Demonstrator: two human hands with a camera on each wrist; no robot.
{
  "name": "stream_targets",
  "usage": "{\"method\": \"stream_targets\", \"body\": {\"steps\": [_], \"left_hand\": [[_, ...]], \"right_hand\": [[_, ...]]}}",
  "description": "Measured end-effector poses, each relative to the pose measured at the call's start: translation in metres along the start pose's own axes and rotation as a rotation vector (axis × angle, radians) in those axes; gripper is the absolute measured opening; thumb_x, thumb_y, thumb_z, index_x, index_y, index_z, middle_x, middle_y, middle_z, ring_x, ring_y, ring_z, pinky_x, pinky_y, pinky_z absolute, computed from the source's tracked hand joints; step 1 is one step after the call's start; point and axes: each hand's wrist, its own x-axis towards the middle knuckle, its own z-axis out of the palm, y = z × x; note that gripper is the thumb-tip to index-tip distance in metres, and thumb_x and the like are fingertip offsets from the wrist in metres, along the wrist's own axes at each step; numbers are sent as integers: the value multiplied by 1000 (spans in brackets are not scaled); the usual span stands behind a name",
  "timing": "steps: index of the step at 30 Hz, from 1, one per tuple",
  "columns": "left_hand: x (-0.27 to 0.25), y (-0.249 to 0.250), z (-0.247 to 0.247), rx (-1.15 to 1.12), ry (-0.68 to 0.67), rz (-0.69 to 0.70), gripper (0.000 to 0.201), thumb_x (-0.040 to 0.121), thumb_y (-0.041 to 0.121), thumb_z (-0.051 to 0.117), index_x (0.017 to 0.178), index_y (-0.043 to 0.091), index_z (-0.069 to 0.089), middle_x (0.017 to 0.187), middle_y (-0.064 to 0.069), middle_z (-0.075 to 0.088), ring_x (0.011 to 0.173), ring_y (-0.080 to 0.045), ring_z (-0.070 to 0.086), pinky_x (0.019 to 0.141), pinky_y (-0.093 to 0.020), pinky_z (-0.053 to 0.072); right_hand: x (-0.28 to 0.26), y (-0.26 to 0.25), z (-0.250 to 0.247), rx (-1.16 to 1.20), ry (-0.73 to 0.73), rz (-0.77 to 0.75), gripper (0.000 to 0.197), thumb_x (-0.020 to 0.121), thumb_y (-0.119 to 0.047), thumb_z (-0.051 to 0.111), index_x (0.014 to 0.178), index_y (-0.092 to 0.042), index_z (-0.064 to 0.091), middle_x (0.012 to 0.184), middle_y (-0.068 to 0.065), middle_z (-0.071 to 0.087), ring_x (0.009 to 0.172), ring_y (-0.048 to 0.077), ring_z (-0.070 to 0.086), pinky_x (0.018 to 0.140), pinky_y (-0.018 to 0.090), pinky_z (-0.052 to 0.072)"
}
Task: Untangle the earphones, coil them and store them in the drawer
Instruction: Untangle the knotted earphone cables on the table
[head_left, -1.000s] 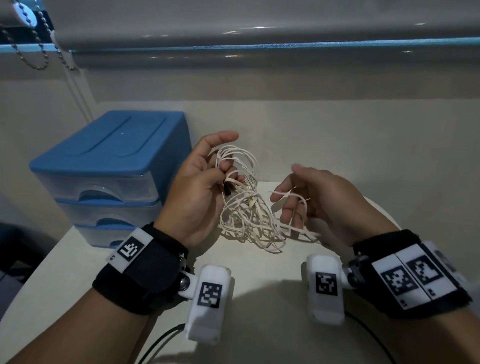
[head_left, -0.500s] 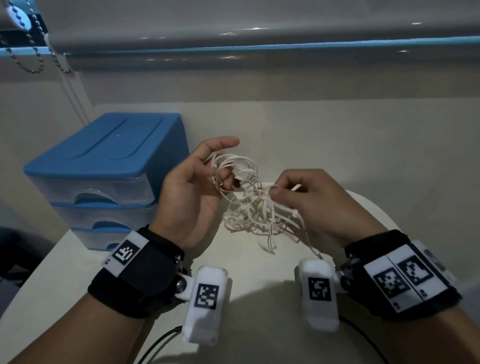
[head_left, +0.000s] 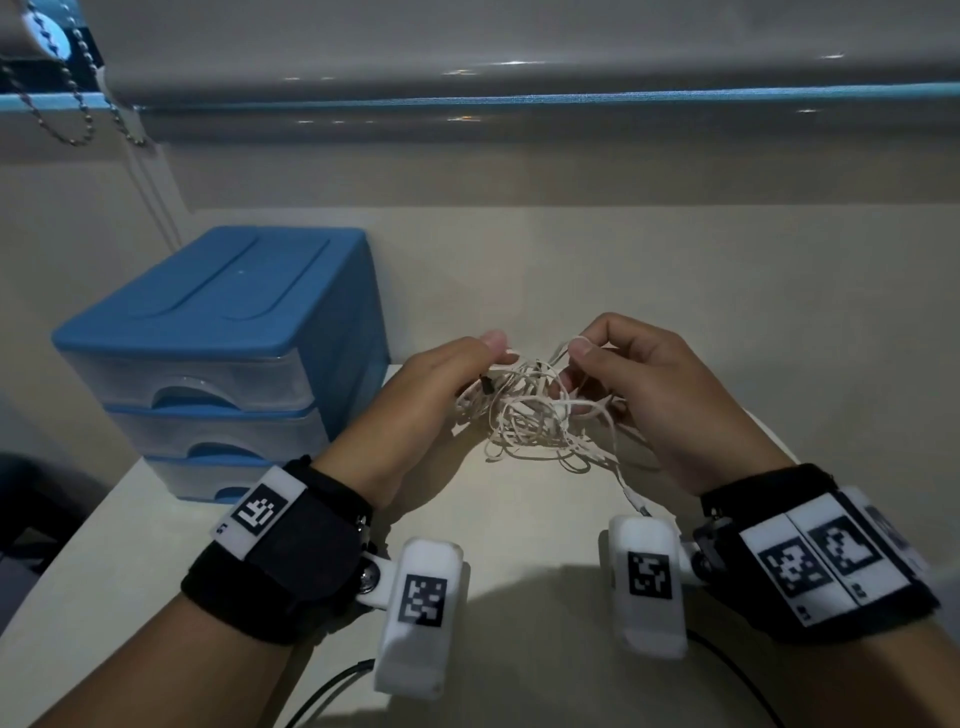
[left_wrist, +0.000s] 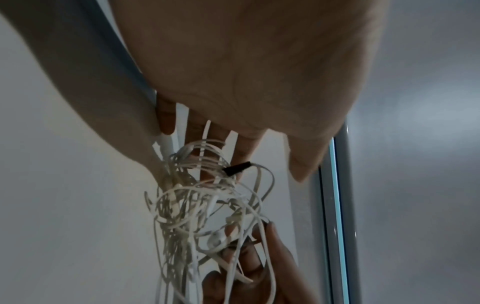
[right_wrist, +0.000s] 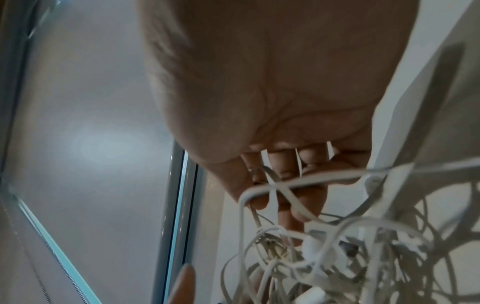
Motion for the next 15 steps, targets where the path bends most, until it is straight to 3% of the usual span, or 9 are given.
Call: {"method": "stream_targets", "body": {"steps": [2,5,7,8,10,13,15], "left_hand": [[1,-2,-1,68,-42,41,46,86,56,69,113,19,75,120,-10,73,123,-36,63,114,-62,38],[2,-5,-2,154,-55,88,32,87,40,74,111,20,76,114,-16,73,115,-41,65,108,-66,44],[4,-8,-4,204,-4,115,14,96,21,69,106,18,77,107,-14,75,103,-30,70,103,-56,52],[4,-8,-4,221,19,128,15,99,13,65,105,15,78,103,-13,76,95,-23,70,95,-47,56],[3,-7,-4,198,48,137,20,102,3,57,104,8,76,96,-13,76,85,-18,67,80,-33,53],[2,-5,-3,95,80,115,24,103,-2,49,100,2,73,90,-16,71,81,-25,62,72,-33,49],[1,-3,-2,43,104,82,25,103,-4,46,98,1,70,89,-18,68,77,-27,57,65,-31,46]], "right_hand": [[-1,-1,1,-16,-10,-9,19,102,-12,57,84,-4,59,77,14,67,63,21,52,52,24,39],[-2,-3,1,-13,-20,3,19,102,-15,57,86,-6,60,75,14,68,63,26,48,51,26,36],[-1,-3,1,-27,-29,17,20,103,-18,56,87,-7,60,74,17,69,60,28,44,53,27,33],[-2,-4,1,-16,-29,24,20,103,-19,55,88,-7,60,72,19,68,57,26,45,50,25,34],[-2,-4,1,22,-33,31,25,105,-23,50,92,-6,62,68,22,66,53,24,48,45,23,33],[-1,-5,-1,56,-15,26,32,107,-24,44,95,-3,65,62,23,64,49,23,42,43,23,32],[1,-2,-5,-58,42,-1,26,104,-18,49,93,-3,67,64,19,67,50,20,41,45,20,35]]}}
